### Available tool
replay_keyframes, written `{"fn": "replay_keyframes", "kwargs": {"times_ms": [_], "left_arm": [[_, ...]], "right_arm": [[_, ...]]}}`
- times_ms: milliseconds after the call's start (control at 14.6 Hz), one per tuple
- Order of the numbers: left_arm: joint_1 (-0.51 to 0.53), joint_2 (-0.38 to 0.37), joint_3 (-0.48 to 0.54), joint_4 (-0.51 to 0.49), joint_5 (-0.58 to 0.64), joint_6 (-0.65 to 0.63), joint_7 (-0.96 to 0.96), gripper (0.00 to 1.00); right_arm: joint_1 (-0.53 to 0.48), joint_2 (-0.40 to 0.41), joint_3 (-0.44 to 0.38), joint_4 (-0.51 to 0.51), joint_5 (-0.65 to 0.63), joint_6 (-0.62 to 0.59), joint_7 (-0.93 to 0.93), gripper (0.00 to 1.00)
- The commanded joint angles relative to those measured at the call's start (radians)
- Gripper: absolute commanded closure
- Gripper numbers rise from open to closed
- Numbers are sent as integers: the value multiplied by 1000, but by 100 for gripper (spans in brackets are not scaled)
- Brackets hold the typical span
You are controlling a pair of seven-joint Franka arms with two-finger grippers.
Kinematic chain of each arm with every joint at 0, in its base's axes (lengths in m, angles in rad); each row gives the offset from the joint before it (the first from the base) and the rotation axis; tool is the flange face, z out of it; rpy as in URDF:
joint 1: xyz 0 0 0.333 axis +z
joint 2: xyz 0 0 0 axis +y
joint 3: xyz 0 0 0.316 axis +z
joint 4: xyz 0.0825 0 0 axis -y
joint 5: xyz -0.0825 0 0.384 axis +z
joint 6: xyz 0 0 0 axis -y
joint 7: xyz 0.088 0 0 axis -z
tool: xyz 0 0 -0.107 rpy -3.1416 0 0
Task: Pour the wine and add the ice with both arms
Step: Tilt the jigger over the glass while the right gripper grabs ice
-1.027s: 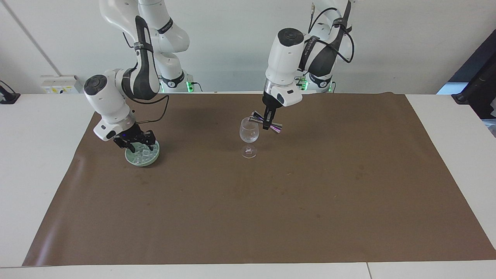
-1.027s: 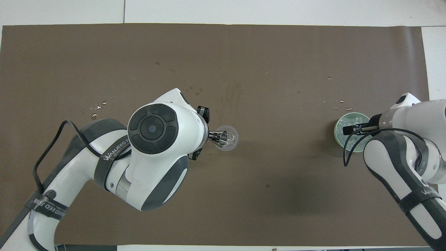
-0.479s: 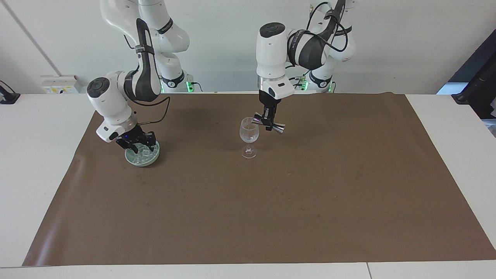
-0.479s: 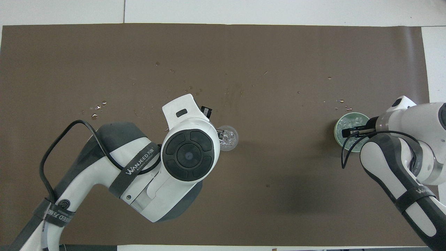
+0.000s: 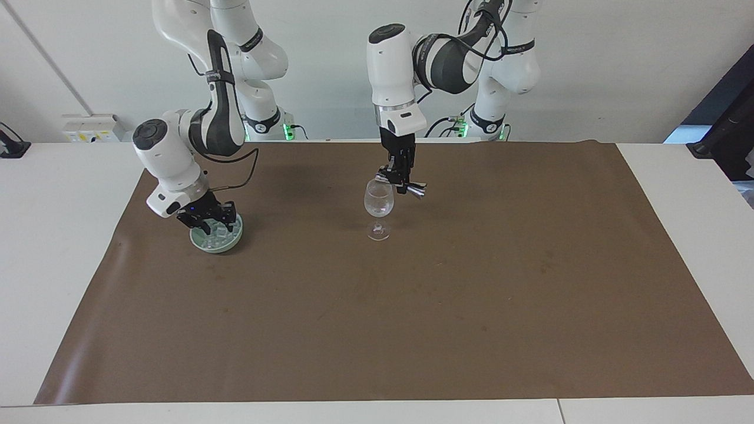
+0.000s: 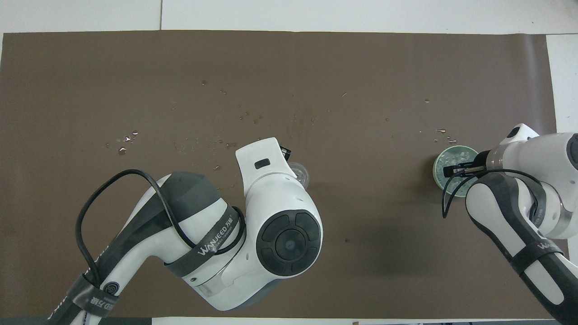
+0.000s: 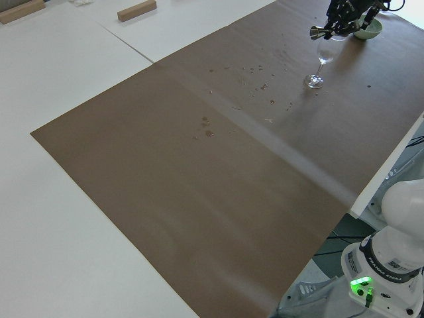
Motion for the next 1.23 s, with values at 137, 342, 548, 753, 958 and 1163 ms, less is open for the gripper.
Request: {"fn": "replay_keyframes", "kwargs": {"times_ms": [137,342,548,753,958,1163], "left_arm": [[-12,-10,3,12,63,-32,-59,100],[3,-4,3,33,46,-28,-102,100],[41,8,10,59,-69,-31,-82,100],[96,-2,6,58,-175,-28,-1,100],[193,-12,10,61,-395,-29,160,100],[314,-19,10,53,-630,-41,362,100]], "right_arm": [[-6,1,5,-14,20,30,-37,42],[-9,0,5,-17,20,30,-40,50],[-9,-3,5,-25,20,30,-39,53],[-11,-6,5,-35,20,30,-39,53],[-11,-9,5,-41,20,30,-39,53],[-9,-9,5,-45,20,30,-39,59]]}}
